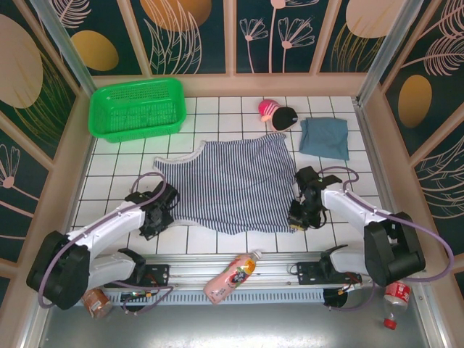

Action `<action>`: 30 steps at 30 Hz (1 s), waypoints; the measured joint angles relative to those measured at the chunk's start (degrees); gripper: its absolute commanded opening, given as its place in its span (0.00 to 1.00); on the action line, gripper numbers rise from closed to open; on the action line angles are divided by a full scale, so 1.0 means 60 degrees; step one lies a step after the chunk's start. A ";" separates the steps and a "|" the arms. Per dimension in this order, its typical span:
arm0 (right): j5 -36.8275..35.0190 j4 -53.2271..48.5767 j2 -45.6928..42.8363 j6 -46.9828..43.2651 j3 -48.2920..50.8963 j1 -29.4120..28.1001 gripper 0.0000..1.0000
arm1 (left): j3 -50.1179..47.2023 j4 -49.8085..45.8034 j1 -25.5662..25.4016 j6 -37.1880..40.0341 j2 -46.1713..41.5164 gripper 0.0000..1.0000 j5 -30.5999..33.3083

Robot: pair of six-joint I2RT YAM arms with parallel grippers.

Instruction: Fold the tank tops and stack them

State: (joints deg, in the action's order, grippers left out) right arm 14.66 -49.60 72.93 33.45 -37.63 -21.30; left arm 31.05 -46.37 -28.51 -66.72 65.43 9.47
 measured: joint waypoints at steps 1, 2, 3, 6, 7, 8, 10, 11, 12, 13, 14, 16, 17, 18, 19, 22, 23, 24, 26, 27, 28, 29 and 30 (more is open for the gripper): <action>0.0000 -0.0069 -0.0044 -0.0004 -0.0004 0.0022 0.10 | 0.0069 -0.0233 0.0062 -0.0004 -0.0208 0.00 0.0000; 0.0000 -0.0124 -0.0073 -0.0007 -0.0004 0.0047 0.09 | 0.0146 -0.0437 0.0120 -0.0004 -0.0419 0.00 -0.0004; 0.0000 -0.0171 -0.0091 -0.0007 -0.0007 0.0098 0.09 | 0.0222 -0.0605 0.0157 -0.0004 -0.0579 0.00 -0.0015; 0.0000 -0.0291 -0.0095 -0.0015 -0.0047 0.0302 0.09 | 0.0517 -0.1013 0.0204 0.0000 -0.0882 0.00 -0.0117; 0.0000 -0.0328 -0.0095 -0.0015 -0.0102 0.0375 0.09 | 0.0612 -0.1093 0.0208 0.0000 -0.0889 0.00 -0.0189; 0.0000 -0.0353 -0.0095 -0.0033 -0.0182 0.0444 0.09 | 0.0696 -0.1129 0.0208 0.0011 -0.0882 0.00 -0.0259; -0.0004 -0.0404 -0.0091 -0.0095 -0.0390 0.0561 0.09 | 0.0805 -0.1206 0.0226 0.0040 -0.0845 0.00 -0.0361; -0.0007 -0.0419 -0.0073 -0.0149 -0.0528 0.0619 0.09 | 0.0860 -0.1249 0.0284 0.0080 -0.0823 0.00 -0.0441; -0.0007 -0.0419 -0.0051 -0.0200 -0.0637 0.0663 0.09 | 0.0885 -0.1257 0.0372 0.0120 -0.0823 0.00 -0.0514; -0.0007 -0.0415 0.0004 -0.0266 -0.0769 0.0710 0.09 | 0.0903 -0.1268 0.0521 0.0189 -0.0831 0.00 -0.0608; -0.0007 -0.0412 0.0084 -0.0313 -0.0889 0.0754 0.09 | 0.0903 -0.1279 0.0685 0.0262 -0.0845 0.00 -0.0736; -0.0004 -0.0364 0.0277 -0.0412 -0.1031 0.0805 0.09 | 0.0903 -0.1275 0.0984 0.0423 -0.0856 0.00 -0.0980; 0.0000 -0.0324 0.0375 -0.0455 -0.1067 0.0812 0.09 | 0.0903 -0.1275 0.1089 0.0514 -0.0856 0.00 -0.1075; 0.0000 -0.0288 0.0488 -0.0517 -0.1100 0.0812 0.09 | 0.0903 -0.1279 0.1180 0.0612 -0.0849 0.00 -0.1188; 0.0000 -0.0277 0.0594 -0.0561 -0.1129 0.0816 0.09 | 0.0903 -0.1279 0.1246 0.0710 -0.0838 0.00 -0.1264; 0.0025 -0.0259 0.0801 -0.0743 -0.1242 0.0958 0.09 | 0.0903 -0.1311 0.1552 0.1031 -0.0834 0.00 -0.1479; 0.0047 -0.0237 0.0852 -0.0776 -0.1286 0.1027 0.09 | 0.0903 -0.1308 0.1665 0.1122 -0.0834 0.00 -0.1537; 0.0076 -0.0211 0.0922 -0.0809 -0.1359 0.1096 0.09 | 0.0903 -0.1300 0.1792 0.1235 -0.0823 0.00 -0.1610; 0.0168 -0.0106 0.1082 -0.0845 -0.1504 0.1169 0.09 | 0.0903 -0.1271 0.1909 0.1432 -0.0699 0.00 -0.1759; 0.0215 -0.0025 0.1155 -0.0852 -0.1555 0.1180 0.09 | 0.0903 -0.1246 0.1934 0.1545 -0.0554 0.00 -0.1818; 0.0266 0.0044 0.1231 -0.0860 -0.1603 0.1180 0.09 | 0.0903 -0.1217 0.1945 0.1632 -0.0404 0.00 -0.1840; 0.0299 0.0091 0.1290 -0.0885 -0.1628 0.1180 0.09 | 0.0907 -0.1195 0.1949 0.1719 -0.0280 0.00 -0.1851; 0.0328 0.0146 0.1351 -0.0929 -0.1647 0.1180 0.09 | 0.0922 -0.1177 0.1963 0.1840 -0.0146 0.00 -0.1854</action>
State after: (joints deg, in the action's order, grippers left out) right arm 16.62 -48.73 81.03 27.88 -47.51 -14.22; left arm 36.58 -53.43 -16.73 -55.68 64.55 -1.65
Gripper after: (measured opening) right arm 0.093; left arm 0.063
